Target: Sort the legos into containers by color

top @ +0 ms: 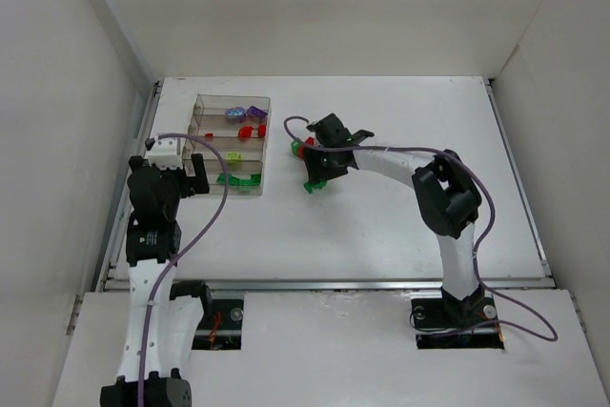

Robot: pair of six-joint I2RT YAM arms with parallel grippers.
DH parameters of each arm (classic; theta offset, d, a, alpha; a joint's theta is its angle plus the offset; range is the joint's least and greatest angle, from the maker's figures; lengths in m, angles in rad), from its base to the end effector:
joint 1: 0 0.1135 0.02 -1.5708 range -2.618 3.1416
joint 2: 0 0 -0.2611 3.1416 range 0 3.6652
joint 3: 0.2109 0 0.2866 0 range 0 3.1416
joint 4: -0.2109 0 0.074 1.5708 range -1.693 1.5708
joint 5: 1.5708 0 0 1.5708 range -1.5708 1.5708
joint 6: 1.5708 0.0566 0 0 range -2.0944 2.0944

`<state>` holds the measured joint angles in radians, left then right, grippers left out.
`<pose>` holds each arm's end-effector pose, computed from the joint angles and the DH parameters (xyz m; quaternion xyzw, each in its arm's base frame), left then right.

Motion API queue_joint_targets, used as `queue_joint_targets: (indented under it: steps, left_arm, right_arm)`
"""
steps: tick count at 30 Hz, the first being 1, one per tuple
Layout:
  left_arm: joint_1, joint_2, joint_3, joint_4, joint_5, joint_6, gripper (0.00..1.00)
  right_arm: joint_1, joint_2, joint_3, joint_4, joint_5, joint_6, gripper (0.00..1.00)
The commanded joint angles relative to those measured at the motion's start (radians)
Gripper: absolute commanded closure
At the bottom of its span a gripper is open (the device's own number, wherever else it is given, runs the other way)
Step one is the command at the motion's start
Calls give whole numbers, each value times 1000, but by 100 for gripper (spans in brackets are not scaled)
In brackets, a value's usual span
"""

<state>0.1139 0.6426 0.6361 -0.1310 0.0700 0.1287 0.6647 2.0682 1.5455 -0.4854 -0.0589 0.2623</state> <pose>0.2199 0.0212 0.3103 0.0286 0.7534 0.0532 0.6548 0.3813 0.3030 0.1447 -0.1999 0.9393 0.1494 0.2356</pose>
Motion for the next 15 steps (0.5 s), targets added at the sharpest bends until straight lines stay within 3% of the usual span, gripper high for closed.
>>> queue_joint_targets:
  steps: [1, 4, 8, 9, 11, 12, 13, 14, 15]
  left_arm:
    - [4, -18, -4, 48, 80, -6, 0]
    - [4, -29, -4, 48, 80, -6, 0]
    - [4, -29, -13, 48, 89, -6, 0]
    - [4, -38, -13, 48, 90, -6, 0]
    - [4, -38, -13, 48, 108, 5, 0]
    - [4, -38, -13, 48, 122, 14, 0]
    - [4, -38, -13, 38, 169, 35, 0]
    - [4, -38, -13, 37, 198, 46, 10]
    - [4, -38, -13, 37, 227, 60, 14]
  right_arm:
    - [24, -39, -8, 39, 18, 11, 36]
    - [24, -19, 2, 30, 7, 11, 39]
    - [24, -19, -10, 30, -2, 20, 58]
    - [24, -28, -22, 30, -2, 20, 70]
    - [24, -40, -33, 39, -13, 20, 82]
    - [24, -57, -42, 39, -13, 20, 96]
    - [24, -81, -42, 39, -24, 29, 100]
    - [24, -97, -42, 39, -24, 29, 100]
    - [24, -117, -56, 39, -24, 29, 100]
